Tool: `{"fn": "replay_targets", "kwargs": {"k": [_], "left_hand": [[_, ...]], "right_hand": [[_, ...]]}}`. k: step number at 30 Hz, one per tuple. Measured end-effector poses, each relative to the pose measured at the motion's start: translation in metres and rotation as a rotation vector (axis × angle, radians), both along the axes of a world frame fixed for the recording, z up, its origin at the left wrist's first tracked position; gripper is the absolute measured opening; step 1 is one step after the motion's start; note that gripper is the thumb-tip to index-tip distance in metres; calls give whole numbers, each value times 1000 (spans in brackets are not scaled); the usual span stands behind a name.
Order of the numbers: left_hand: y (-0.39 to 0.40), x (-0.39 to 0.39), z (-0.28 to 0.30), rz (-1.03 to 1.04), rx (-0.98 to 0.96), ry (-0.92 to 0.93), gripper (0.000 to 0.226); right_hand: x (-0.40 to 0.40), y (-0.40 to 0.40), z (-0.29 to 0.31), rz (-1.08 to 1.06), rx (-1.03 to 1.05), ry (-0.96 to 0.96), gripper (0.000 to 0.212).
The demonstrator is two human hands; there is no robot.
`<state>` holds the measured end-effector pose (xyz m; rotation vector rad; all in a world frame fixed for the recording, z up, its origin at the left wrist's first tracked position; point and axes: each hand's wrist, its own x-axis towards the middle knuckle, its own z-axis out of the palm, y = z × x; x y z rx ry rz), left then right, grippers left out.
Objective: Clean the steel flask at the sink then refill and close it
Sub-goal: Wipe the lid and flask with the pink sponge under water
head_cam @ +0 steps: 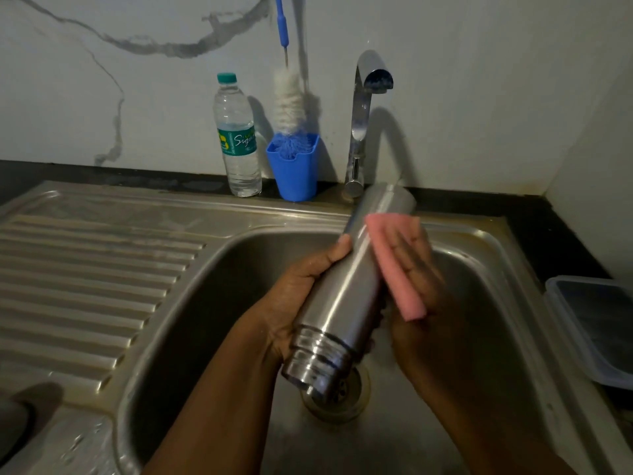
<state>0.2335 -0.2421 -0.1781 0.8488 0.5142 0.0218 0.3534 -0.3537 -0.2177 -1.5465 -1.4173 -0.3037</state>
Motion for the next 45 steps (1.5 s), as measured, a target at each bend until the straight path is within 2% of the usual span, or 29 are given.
{"fn": "replay_targets", "kwargs": {"k": [2,3,6,8,10,12,14,16,18,20,24,27,28,30,31,32,36,38,41,45], "left_hand": [[-2,-3,2,-135,17,-2,57],[-1,-5,2,-180,22,-3,60],[1,-8,3,-206,64,23,52],[-1,-5,5,-125,106,77,50],[-1,0,4,18,109,110,50],[3,3,3,221,-18,45,52],[11,1,3,439,-162,-20,57],[19,-3,0,622,-183,-51,54],[19,-5,0,689,-152,-71,56],[17,-4,-1,685,-145,-82,60],[14,2,2,538,-142,-16,63],[3,5,2,280,-29,61,64],[-1,6,2,213,-3,71,64],[-8,9,2,123,4,57,69],[-11,10,3,90,-4,43,70],[-12,12,4,75,-12,40,69],[-17,13,11,135,-43,22,61],[-13,10,12,201,-66,-5,67],[-1,6,9,371,-101,-14,62],[11,2,1,556,-83,11,55]], "right_hand": [[8,-6,4,-58,27,214,71],[10,-8,7,-103,2,251,75],[15,-8,1,-145,55,244,69],[6,-4,1,-39,90,367,53],[-12,1,4,94,63,582,42],[-29,4,9,277,-54,806,26],[-35,3,9,407,-185,750,48],[-34,2,8,471,-228,610,52],[-33,0,9,486,-244,541,54],[-33,0,8,450,-187,459,59],[-32,0,5,325,-198,476,79],[-19,-1,5,157,-101,442,65],[-13,-1,3,91,-38,477,58],[-3,-2,8,21,14,800,34],[-2,-2,12,9,34,955,30],[-1,-3,14,19,56,1024,32],[-15,-2,18,88,-31,1014,17],[-23,-2,16,167,-50,908,30],[-30,-6,18,300,-124,948,45],[-34,-8,23,372,-139,873,59]]}}
